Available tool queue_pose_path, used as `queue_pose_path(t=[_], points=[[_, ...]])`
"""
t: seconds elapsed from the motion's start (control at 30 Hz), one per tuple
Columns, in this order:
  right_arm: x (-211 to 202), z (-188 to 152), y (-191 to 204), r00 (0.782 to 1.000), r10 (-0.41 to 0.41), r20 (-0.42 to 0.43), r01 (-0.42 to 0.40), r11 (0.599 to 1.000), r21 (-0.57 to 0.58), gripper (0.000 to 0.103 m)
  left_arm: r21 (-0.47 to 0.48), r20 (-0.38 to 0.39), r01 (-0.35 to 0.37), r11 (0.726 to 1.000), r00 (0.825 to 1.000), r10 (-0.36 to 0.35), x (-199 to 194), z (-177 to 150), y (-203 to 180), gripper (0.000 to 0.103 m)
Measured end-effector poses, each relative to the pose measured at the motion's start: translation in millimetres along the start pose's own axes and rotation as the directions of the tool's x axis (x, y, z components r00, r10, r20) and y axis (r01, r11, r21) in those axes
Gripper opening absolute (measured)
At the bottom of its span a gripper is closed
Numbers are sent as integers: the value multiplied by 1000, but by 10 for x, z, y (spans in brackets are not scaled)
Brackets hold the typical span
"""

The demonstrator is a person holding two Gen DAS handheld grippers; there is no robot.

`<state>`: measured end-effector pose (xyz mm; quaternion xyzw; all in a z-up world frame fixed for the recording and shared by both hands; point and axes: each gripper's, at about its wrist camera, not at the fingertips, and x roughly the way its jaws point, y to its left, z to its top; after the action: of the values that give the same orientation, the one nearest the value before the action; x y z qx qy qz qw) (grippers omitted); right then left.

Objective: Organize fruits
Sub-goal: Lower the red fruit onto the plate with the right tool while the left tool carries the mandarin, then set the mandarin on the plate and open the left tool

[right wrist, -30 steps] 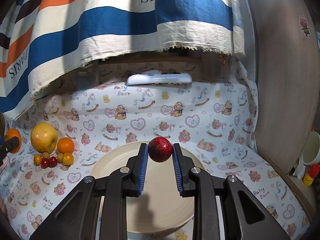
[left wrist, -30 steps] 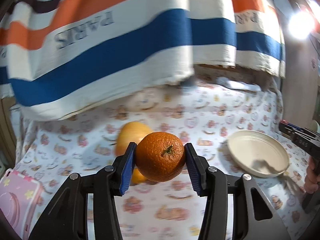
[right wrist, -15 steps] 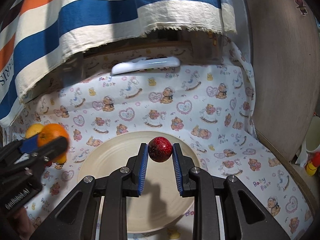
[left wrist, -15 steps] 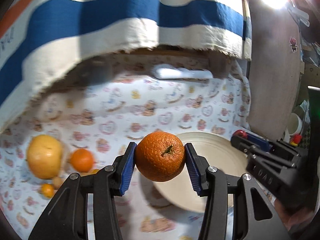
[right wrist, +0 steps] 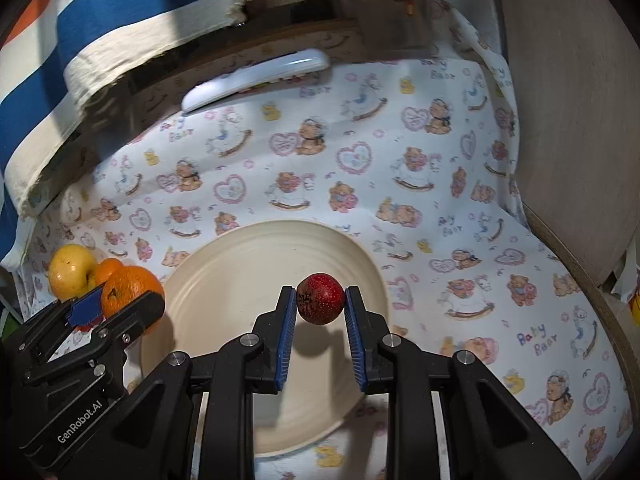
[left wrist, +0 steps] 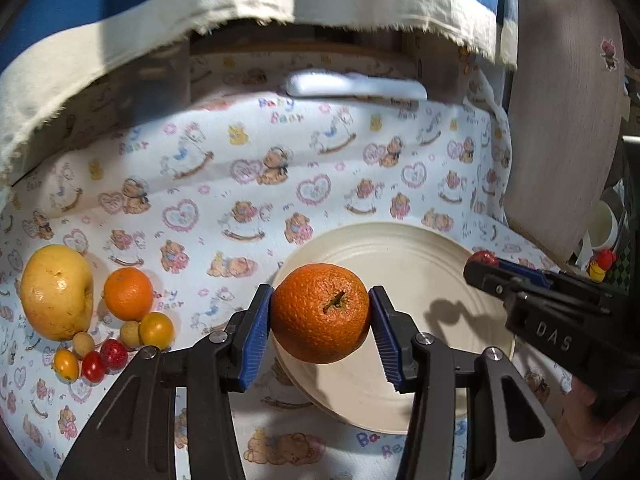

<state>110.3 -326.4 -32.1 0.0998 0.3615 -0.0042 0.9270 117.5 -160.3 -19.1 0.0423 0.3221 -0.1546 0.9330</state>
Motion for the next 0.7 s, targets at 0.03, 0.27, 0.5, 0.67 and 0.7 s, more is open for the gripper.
queue_pose_path(t=[0.03, 0.27, 0.5, 0.67, 0.7], points=[[0, 0, 1, 1000, -12, 2, 12, 1000, -8, 26, 6, -13, -4, 1000, 1000, 4, 20, 5, -17, 47], [27, -7, 32, 1000, -23, -14, 23, 999, -35, 26, 14, -60, -8, 1000, 998, 9, 99, -18, -78, 47], [37, 0, 18, 1000, -4, -25, 3, 1000, -23, 26, 17, -91, -7, 1000, 996, 8, 148, -25, -74, 48], [77, -11, 31, 999, 3, -51, -4, 1000, -24, 29, 18, -73, -16, 1000, 997, 18, 93, -2, -69, 51], [81, -12, 30, 998, 0, -57, -1, 1000, -23, 39, 16, -68, -15, 1000, 998, 16, 76, 12, -64, 55]])
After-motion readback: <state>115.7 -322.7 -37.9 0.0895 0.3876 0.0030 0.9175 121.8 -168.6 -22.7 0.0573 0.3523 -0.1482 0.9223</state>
